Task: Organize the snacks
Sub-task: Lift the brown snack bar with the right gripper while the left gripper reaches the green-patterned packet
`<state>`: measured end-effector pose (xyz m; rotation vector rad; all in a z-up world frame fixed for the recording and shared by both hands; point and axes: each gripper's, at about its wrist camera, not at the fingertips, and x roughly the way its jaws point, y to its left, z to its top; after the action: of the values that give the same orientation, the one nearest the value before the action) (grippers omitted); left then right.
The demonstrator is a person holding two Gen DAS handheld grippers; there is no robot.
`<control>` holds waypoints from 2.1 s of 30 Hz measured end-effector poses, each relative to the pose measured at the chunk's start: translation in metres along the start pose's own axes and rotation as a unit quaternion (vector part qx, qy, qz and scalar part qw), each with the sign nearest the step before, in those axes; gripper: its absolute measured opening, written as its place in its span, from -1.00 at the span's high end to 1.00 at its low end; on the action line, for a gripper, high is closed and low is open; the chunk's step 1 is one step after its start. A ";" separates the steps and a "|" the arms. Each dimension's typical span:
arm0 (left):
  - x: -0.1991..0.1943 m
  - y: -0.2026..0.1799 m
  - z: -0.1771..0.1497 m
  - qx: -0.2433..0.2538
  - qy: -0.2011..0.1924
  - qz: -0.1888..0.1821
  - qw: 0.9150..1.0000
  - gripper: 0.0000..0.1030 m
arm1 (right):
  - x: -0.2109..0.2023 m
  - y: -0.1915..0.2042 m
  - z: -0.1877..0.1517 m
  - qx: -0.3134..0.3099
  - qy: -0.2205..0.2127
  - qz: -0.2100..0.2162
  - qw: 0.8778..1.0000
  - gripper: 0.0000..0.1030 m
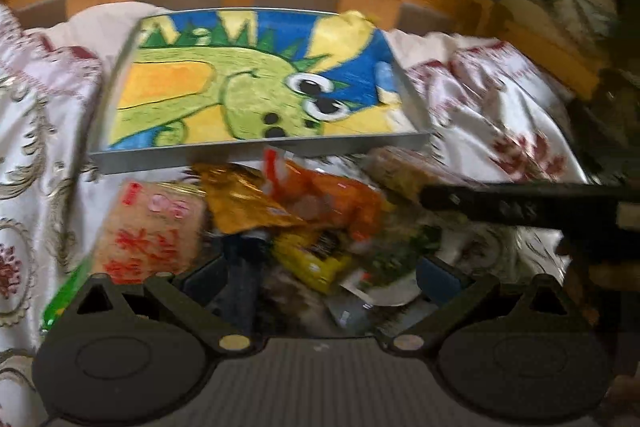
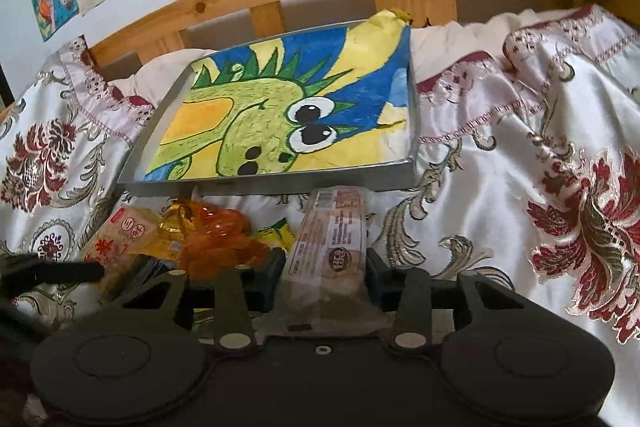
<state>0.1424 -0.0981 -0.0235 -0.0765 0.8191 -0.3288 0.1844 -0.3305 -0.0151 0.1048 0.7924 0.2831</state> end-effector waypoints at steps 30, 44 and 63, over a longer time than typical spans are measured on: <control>0.037 -0.050 -0.010 0.194 0.070 -0.111 0.972 -0.99 | 0.011 -0.017 0.000 -0.016 0.022 0.014 1.000 0.22; 0.053 -0.028 0.011 0.206 0.113 -0.187 0.954 -0.90 | 0.019 -0.031 0.001 0.010 0.041 0.039 0.998 0.19; 0.056 -0.030 0.013 0.250 0.099 -0.136 0.954 -0.07 | 0.024 -0.024 -0.003 -0.010 0.042 0.027 0.999 0.18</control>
<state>0.1798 -0.1447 -0.0486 0.3261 0.9030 -0.8055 0.2036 -0.3470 -0.0380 0.0948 0.8708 0.3479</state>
